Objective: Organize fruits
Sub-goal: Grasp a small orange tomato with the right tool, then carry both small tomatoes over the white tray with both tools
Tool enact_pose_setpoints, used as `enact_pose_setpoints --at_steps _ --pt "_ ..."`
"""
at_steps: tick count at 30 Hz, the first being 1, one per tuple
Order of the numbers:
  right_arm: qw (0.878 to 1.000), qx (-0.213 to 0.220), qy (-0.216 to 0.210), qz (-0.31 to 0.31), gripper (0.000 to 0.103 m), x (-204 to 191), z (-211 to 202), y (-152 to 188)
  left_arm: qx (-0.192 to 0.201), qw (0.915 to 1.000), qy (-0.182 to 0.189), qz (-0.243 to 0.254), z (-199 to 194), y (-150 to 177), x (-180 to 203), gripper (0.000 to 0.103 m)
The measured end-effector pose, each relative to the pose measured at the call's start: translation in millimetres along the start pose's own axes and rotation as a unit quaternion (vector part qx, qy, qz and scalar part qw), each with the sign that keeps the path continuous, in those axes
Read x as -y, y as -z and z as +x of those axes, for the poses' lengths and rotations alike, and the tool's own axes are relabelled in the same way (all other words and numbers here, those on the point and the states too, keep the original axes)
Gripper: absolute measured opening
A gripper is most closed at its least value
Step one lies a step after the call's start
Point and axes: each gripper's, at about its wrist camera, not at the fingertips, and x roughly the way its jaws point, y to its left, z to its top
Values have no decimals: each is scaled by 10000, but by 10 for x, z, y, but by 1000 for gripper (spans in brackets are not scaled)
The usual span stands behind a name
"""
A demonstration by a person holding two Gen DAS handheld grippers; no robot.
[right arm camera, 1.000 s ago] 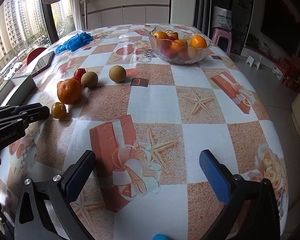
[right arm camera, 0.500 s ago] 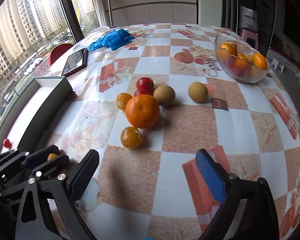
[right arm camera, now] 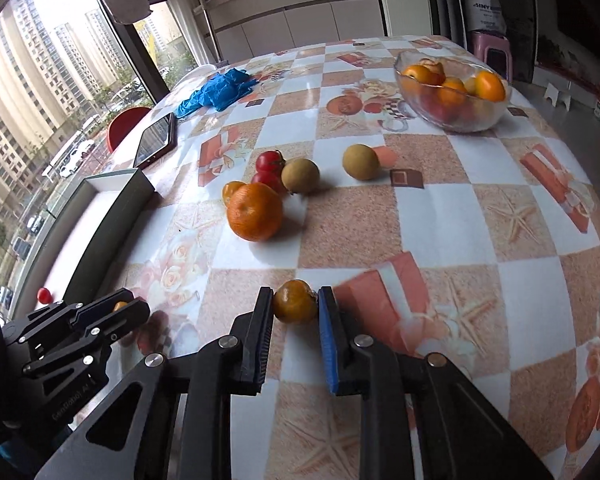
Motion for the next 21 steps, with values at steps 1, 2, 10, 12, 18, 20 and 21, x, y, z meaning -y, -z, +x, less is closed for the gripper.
enact_pose_setpoints --at_steps 1,2,10,12,18,20,21 --pt "10000 -3 26 34 24 37 -39 32 -3 10000 48 -22 -20 16 0 22" --pt "10000 -2 47 69 24 64 -77 65 -3 9999 91 -45 -41 32 1 22" --pt "9999 25 48 101 24 54 -234 158 69 9994 242 -239 -264 108 -79 22" --pt "10000 34 30 42 24 -3 -252 152 117 9992 254 -272 -322 112 -101 22" --pt "9998 81 -4 -159 24 -183 -319 138 309 9986 284 -309 -501 100 -152 22" --pt "9997 87 -10 -212 24 -236 -330 125 381 9982 302 -349 -560 93 -182 22" --pt "9997 85 -13 -239 24 -264 -333 119 420 9980 309 -363 -591 91 -199 22"
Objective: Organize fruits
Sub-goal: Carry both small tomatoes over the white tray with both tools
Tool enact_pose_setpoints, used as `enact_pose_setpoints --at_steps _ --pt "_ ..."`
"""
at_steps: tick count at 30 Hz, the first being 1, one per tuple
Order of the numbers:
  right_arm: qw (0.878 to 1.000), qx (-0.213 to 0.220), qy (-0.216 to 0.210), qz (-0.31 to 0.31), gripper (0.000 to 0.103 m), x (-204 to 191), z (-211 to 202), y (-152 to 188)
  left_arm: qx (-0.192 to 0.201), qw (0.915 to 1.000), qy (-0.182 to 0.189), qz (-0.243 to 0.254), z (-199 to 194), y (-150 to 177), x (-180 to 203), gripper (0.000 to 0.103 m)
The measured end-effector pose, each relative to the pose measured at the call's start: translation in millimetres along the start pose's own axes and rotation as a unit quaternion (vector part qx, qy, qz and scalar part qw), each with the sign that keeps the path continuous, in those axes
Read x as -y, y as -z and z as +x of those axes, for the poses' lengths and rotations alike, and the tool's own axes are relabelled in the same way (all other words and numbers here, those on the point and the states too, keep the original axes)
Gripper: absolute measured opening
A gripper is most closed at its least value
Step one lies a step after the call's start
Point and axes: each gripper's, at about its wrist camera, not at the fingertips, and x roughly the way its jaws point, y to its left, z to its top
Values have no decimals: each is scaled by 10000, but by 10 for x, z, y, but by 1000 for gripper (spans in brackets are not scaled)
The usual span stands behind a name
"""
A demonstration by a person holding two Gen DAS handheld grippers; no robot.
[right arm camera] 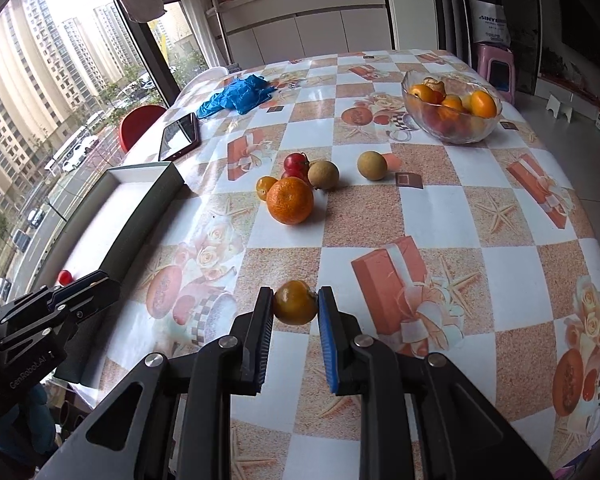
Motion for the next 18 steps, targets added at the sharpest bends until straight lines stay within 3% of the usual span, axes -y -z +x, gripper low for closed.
enact_pose_setpoints --at_steps 18 --pt "9976 65 -151 -666 24 -686 -52 -187 462 9978 -215 -423 -344 -47 -488 22"
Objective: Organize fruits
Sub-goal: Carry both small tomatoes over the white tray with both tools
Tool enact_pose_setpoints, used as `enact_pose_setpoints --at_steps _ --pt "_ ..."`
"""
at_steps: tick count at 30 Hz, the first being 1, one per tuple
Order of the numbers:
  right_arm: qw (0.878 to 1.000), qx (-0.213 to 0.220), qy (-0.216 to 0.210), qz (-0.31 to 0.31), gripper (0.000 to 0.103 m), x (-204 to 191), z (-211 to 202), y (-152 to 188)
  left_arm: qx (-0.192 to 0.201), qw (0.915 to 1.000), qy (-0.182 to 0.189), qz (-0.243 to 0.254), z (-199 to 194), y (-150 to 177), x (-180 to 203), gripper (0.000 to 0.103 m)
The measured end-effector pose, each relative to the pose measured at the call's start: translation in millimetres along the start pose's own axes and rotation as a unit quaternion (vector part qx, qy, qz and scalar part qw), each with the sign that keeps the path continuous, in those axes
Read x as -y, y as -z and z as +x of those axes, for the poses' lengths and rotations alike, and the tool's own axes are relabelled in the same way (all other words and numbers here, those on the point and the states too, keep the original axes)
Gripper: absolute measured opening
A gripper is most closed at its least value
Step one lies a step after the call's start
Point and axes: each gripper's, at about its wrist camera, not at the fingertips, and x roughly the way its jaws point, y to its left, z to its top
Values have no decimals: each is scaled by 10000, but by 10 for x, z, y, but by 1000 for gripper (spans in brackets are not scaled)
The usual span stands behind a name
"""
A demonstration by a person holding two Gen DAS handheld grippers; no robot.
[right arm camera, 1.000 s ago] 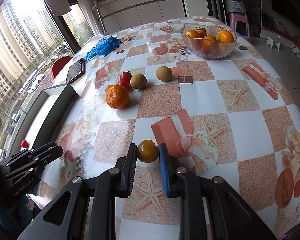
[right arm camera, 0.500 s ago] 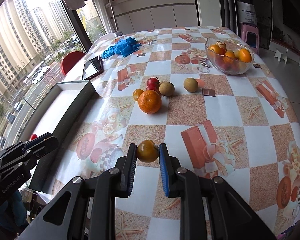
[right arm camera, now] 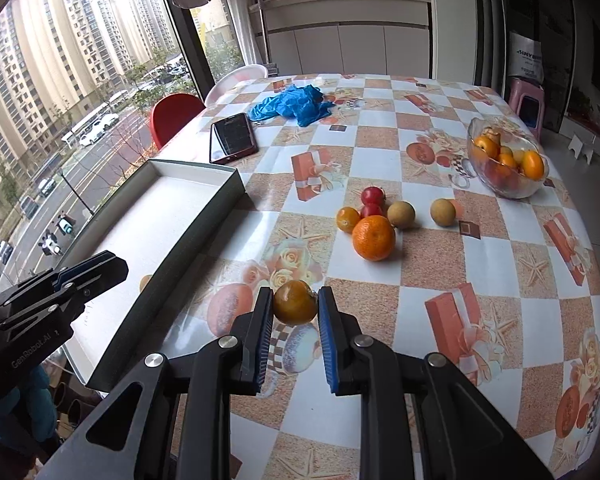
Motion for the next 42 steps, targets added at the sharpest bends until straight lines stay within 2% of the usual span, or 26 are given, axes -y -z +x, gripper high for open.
enact_pose_setpoints --at_steps 18,42 --pt "9975 -94 -277 -649 24 -696 175 -207 88 9983 -291 -488 -13 41 -564 22" --pt "9909 -348 -529 -1188 24 -1313 472 -286 64 9952 -593 -770 111 121 -920 22"
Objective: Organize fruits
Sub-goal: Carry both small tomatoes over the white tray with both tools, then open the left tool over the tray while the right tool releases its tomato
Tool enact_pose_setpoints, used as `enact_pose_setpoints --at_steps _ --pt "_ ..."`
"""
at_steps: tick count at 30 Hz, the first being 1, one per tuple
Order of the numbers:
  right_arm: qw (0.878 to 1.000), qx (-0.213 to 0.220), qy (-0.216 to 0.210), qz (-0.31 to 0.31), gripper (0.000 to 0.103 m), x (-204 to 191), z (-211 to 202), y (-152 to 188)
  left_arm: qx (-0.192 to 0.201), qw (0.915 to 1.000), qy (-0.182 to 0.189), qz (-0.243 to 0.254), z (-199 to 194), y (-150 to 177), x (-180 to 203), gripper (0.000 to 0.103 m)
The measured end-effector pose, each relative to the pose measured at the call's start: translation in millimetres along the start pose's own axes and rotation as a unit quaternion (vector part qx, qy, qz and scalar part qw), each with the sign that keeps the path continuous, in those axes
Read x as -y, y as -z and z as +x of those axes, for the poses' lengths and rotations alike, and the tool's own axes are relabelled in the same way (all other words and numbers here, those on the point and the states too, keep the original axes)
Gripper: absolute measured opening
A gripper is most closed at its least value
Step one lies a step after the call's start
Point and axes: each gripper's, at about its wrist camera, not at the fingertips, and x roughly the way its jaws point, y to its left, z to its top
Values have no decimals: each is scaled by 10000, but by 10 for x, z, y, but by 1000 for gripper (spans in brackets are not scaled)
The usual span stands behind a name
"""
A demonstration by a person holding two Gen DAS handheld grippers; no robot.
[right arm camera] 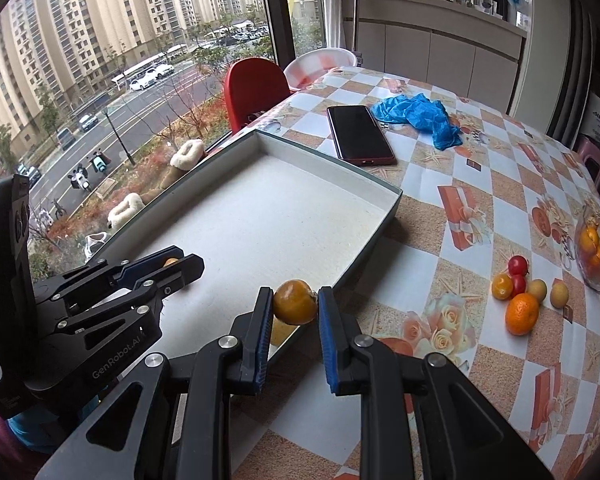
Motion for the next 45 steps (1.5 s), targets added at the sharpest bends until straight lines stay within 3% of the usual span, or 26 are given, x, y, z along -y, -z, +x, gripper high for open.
enact_pose_setpoints --at_steps 32,34,39,41,42,43,44,45 --pt "9982 -505 -206 -239 25 -236 561 -140 -78 9995 -289 -68 142 21 -139 22" --pt "9981 -553 -202 -206 28 -207 581 -129 -96 9994 -321 2 150 20 -120 22" --pt "9988 -465 -87 -101 54 -117 527 -159 -90 9992 -399 31 134 18 -125 24" --pt "9992 -390 -21 -45 56 -51 480 -182 -36 9985 -549 -1 114 8 -143 43" --pt "9994 -352 -16 10 65 -6 453 -194 17 9970 -766 -62 98 2 -168 66" --pt "9995 -310 -6 87 73 46 423 -201 81 9956 -917 -176 79 -3 -211 83" --pt "9995 -254 -8 178 87 101 390 -206 159 9955 -877 -315 52 -6 -262 87" --pt "9995 -187 -29 257 88 148 354 -206 177 9962 -740 -431 35 -9 -304 92"
